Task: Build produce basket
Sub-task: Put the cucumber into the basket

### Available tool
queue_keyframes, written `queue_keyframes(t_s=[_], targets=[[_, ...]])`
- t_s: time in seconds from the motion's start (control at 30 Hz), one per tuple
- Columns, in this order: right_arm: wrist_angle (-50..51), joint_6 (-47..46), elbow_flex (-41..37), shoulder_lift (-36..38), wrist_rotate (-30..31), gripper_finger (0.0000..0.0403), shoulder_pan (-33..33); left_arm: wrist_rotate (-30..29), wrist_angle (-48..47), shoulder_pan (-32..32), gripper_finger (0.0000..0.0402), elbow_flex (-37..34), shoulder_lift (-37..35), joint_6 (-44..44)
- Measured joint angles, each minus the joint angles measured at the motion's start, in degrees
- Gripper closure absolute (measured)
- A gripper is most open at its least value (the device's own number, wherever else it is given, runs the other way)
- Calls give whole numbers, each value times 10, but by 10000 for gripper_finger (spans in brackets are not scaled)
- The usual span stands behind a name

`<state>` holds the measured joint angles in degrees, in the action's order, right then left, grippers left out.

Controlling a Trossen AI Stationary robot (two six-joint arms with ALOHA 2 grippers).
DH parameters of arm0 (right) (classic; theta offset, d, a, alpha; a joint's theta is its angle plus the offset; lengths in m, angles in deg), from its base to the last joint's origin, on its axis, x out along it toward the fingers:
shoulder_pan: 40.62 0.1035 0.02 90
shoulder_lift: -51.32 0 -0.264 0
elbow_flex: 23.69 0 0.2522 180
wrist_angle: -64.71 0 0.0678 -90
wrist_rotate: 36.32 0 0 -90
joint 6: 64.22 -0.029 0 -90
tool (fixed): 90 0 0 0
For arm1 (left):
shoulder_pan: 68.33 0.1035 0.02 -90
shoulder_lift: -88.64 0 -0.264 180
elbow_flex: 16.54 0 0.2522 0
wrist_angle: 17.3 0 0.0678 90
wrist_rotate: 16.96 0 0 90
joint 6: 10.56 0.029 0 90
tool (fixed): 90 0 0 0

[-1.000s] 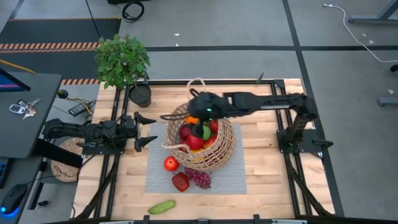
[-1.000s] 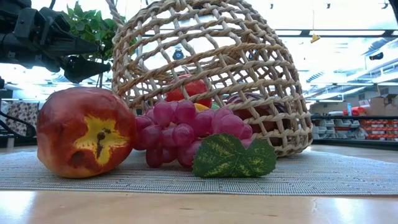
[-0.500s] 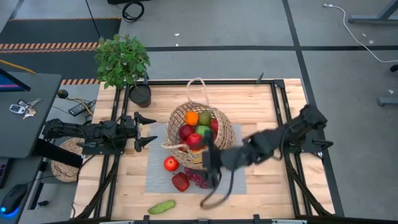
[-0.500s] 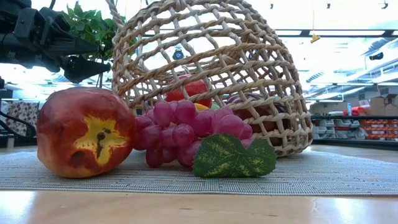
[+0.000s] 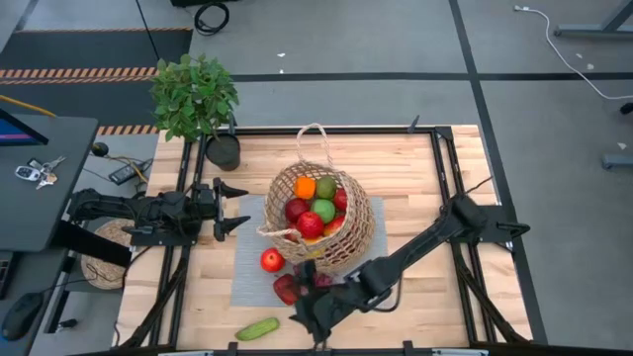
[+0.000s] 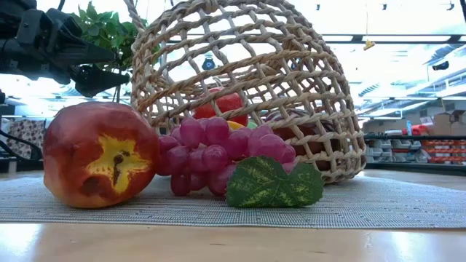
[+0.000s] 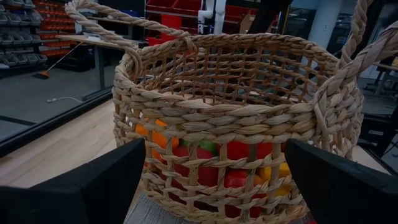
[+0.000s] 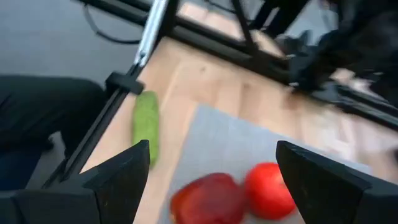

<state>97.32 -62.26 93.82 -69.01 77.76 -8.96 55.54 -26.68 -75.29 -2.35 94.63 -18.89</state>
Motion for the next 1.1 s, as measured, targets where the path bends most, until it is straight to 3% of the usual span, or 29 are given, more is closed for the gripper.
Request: queue_keyframes(t_s=[0.23,0.7,0.87,1.1], targets=[[-88,21,19,-72,-67,51,-5,0,0,0,10,0,0,0],[-56,85,276,-282,-114,51,-18,0,0,0,10,0,0,0],[-83,95,287,-323,-116,51,-30,0,0,0,10,0,0,0],[-83,60,283,-324,-151,55,-45,0,0,0,10,0,0,0]])
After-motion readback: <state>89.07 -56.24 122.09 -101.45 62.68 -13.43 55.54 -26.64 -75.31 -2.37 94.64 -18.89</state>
